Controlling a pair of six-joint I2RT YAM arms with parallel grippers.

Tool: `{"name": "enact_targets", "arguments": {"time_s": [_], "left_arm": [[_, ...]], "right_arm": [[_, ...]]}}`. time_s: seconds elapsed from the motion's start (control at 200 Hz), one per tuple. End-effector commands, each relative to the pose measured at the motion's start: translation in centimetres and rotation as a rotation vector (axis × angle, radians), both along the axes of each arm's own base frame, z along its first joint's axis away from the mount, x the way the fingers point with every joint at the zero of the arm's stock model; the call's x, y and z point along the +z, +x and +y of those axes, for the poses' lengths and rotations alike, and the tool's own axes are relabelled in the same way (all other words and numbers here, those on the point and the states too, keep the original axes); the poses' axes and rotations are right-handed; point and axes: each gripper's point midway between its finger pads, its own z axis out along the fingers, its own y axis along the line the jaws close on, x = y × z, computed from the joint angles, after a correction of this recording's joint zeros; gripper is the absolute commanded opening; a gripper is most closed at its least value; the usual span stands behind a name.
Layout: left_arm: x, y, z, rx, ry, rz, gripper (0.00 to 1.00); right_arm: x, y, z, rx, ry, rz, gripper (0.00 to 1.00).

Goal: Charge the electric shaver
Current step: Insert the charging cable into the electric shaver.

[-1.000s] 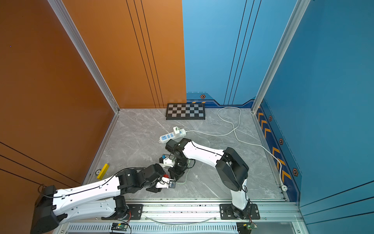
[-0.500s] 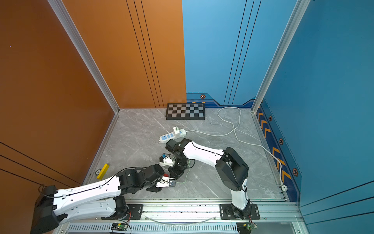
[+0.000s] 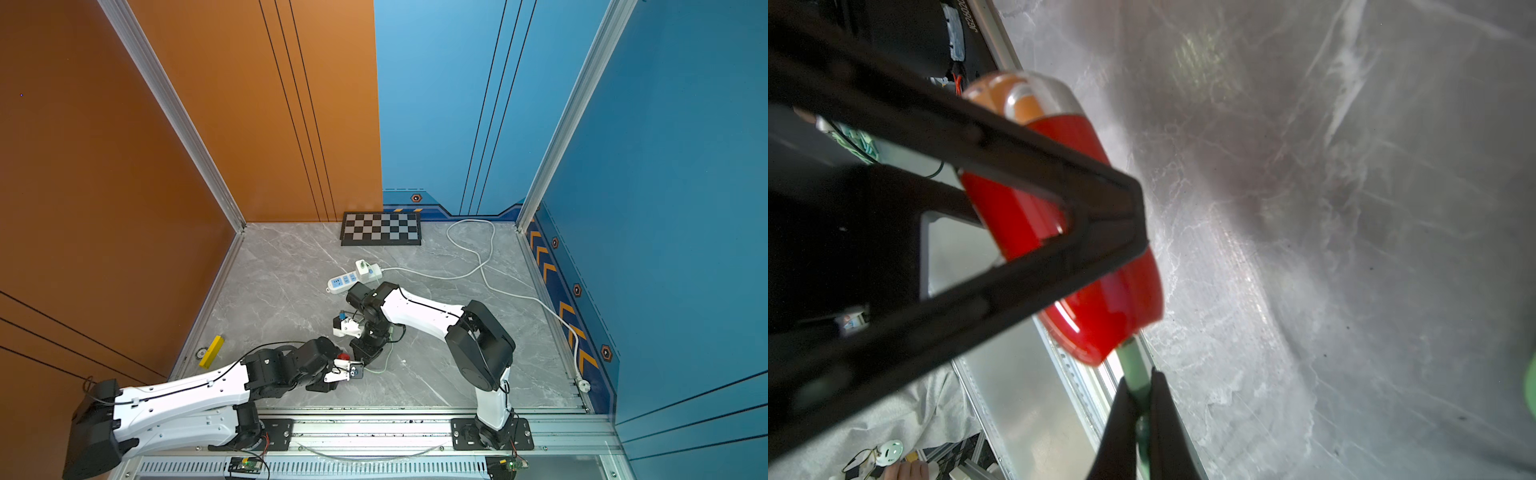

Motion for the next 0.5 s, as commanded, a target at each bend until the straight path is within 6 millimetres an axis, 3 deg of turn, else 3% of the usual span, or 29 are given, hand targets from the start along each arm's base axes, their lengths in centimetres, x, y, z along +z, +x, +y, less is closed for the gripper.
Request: {"name": "enact_targets", "arguments": {"time_s": [0.0,0.2,0.496], "left_arm": [[6.6,-2.3,-7.3,-0.18,-0.383,-0.005,0.0],[4.8,-2.3,-5.5,-0.132,-0.339,0.019,0.0],[1.8,-1.5,-2.8,-0.032,-0.282,0.048,0.0]], "right_arm": [[3.5,5.1,4.2,-0.023,0.247,-0.256,0.13],[4.1,5.1,1.4,-0.06,0.199,-0.283,0.38],[7.2,5.7,-2.9,-0.168,0.205,-0.344,0.43]]}}
